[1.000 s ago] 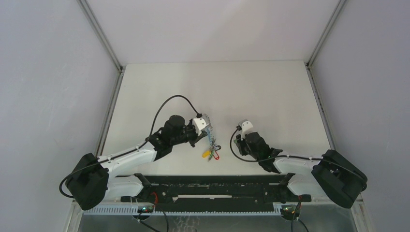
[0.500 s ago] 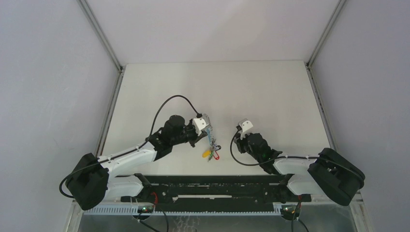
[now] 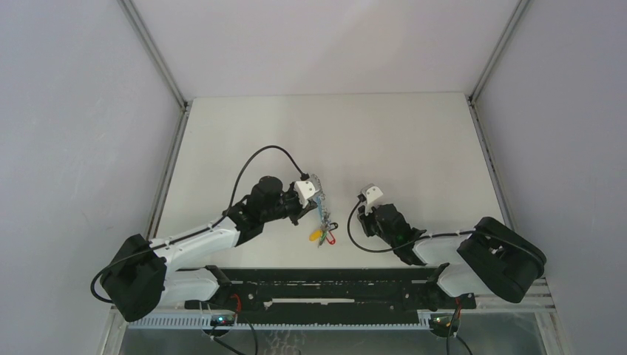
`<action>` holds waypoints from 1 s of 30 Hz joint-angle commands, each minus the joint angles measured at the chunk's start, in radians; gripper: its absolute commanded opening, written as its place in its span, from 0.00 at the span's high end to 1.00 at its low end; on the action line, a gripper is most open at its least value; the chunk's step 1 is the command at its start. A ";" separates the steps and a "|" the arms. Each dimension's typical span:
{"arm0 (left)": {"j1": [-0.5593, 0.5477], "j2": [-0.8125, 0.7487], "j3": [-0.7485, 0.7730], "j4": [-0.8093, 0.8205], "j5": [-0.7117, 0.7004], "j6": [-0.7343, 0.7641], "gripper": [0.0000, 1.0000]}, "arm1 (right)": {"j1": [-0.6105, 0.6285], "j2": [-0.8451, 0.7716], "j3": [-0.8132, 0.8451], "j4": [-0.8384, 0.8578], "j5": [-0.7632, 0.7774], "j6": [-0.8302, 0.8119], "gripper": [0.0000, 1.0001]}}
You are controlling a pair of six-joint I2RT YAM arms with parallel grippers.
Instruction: Put the keys on the keyring
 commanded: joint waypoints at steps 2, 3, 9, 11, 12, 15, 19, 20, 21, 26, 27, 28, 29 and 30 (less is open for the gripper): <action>0.000 0.003 0.043 0.001 0.016 -0.010 1.00 | -0.004 0.013 0.041 0.064 -0.005 -0.014 0.85; 0.000 0.005 0.043 0.000 0.016 -0.010 1.00 | -0.004 0.013 0.043 0.063 -0.006 -0.015 0.86; 0.000 0.005 0.043 0.001 0.016 -0.010 1.00 | -0.005 0.024 0.051 0.060 0.000 -0.016 0.88; 0.000 0.006 0.043 0.001 0.016 -0.010 1.00 | -0.006 0.026 0.051 0.055 0.001 -0.014 0.88; 0.000 0.005 0.043 0.001 0.016 -0.010 1.00 | -0.006 0.026 0.051 0.051 0.001 -0.012 0.88; 0.000 0.006 0.043 0.002 0.018 -0.009 1.00 | -0.003 0.029 0.051 0.047 0.004 -0.010 0.89; 0.000 0.006 0.044 0.000 0.018 -0.010 1.00 | 0.004 0.041 0.051 0.042 0.015 -0.007 0.90; 0.000 0.005 0.043 0.001 0.018 -0.010 1.00 | 0.006 0.043 0.051 0.042 0.021 -0.007 0.91; 0.000 0.004 0.044 0.001 0.018 -0.012 1.00 | 0.008 0.046 0.051 0.040 0.026 -0.006 0.91; 0.000 0.002 0.043 0.001 0.019 -0.012 1.00 | 0.011 0.059 0.050 0.048 0.038 -0.005 0.95; 0.000 0.002 0.043 0.000 0.019 -0.012 1.00 | 0.011 0.059 0.051 0.049 0.039 -0.006 0.97; 0.000 0.001 0.043 0.001 0.019 -0.011 1.00 | 0.012 0.057 0.052 0.049 0.041 -0.009 0.99; 0.000 0.001 0.043 0.001 0.019 -0.010 1.00 | 0.013 0.052 0.052 0.047 0.039 -0.011 1.00; 0.000 0.001 0.043 0.001 0.020 -0.010 1.00 | 0.013 0.046 0.052 0.044 0.036 -0.013 1.00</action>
